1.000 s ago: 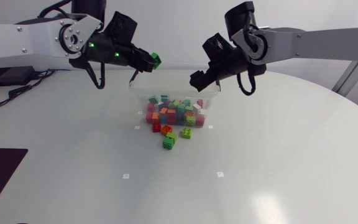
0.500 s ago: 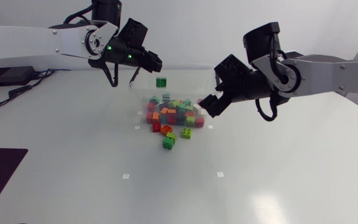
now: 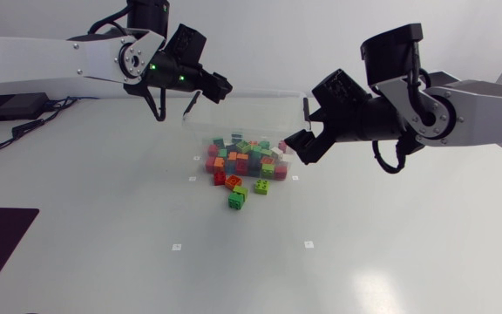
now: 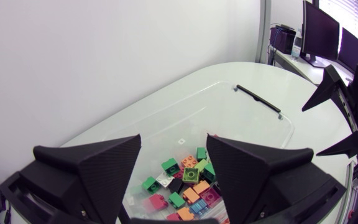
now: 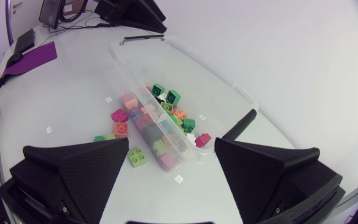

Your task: Place the duplo bricks in the container

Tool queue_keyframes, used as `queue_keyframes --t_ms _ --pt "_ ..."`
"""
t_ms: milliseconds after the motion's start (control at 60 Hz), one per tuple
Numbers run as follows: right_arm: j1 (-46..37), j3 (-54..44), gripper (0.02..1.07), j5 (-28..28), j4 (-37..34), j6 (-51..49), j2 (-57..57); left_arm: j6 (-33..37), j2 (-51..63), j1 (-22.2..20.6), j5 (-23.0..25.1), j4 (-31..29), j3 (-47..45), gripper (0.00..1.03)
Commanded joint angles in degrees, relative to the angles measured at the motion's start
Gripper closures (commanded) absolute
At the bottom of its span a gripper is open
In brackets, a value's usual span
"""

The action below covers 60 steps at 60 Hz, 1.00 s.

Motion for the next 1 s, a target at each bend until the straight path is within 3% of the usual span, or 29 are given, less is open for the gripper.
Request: queue_keyframes --t_ms 0,267,483,650,983 --pt "0.1 0.94 0.07 0.24 0.65 -1.13 -1.46 -1.2 -3.24 0.55 -0.15 1.31 -2.68 0.24" --pt "1.77 -4.6 0.07 -2.66 -1.55 -2.79 -8.05 1.96 -15.72 0.81 0.38 0.43 -12.96 0.24" --pt "5.11 -10.58 0.07 -3.28 -1.2 -4.9 -6.56 9.96 -21.35 1.87 4.42 -9.76 -19.2 0.22" --pt "6.87 -11.28 0.07 -4.77 0.47 -6.4 1.09 17.87 -23.02 0.64 5.04 -14.86 -25.79 0.2" --pt "5.03 -1.96 0.07 -5.65 3.73 -11.32 20.86 22.97 -16.6 -0.94 5.04 -14.95 -29.57 0.2"
